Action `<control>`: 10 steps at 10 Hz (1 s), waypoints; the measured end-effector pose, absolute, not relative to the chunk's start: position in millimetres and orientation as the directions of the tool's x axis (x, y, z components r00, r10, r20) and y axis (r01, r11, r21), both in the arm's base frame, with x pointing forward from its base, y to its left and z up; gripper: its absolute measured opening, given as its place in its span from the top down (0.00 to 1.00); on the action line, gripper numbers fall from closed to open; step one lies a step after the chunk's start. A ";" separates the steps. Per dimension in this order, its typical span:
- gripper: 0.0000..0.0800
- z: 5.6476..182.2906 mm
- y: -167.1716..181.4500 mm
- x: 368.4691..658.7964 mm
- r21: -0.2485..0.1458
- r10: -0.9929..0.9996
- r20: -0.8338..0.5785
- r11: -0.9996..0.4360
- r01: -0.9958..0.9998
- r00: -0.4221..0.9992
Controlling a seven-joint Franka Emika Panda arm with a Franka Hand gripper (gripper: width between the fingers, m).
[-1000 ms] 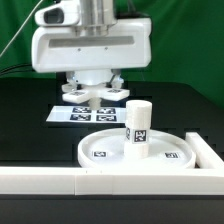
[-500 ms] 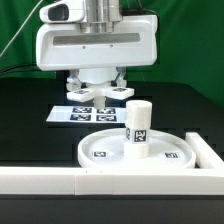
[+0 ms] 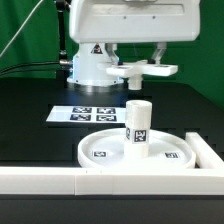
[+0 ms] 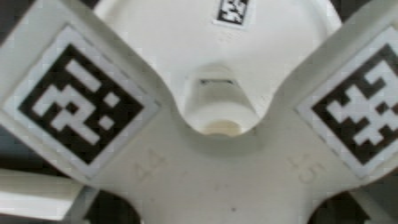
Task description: Assemble round table
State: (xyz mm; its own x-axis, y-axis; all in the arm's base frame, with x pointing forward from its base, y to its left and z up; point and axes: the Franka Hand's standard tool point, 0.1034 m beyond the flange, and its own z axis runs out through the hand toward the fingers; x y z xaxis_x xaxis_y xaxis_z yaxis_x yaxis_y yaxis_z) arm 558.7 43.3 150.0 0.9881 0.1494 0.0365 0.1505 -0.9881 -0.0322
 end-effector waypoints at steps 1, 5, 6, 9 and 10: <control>0.44 149.0 42.6 557.6 -0.033 0.160 0.035 -0.986 0.161 0.987; 0.44 138.8 42.3 561.7 -0.027 0.257 0.020 -0.966 0.258 0.966; 0.44 136.6 43.7 567.3 -0.024 0.264 0.023 -0.964 0.264 0.964; 0.44 129.5 40.1 563.5 -0.026 0.257 0.012 -0.966 0.257 0.966; 0.44 126.5 39.8 562.4 -0.026 0.257 0.007 -0.966 0.257 0.966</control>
Offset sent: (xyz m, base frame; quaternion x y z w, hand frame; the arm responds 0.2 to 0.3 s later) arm -0.0042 -0.0021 -0.0177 -0.0053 0.0078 -0.1093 0.9940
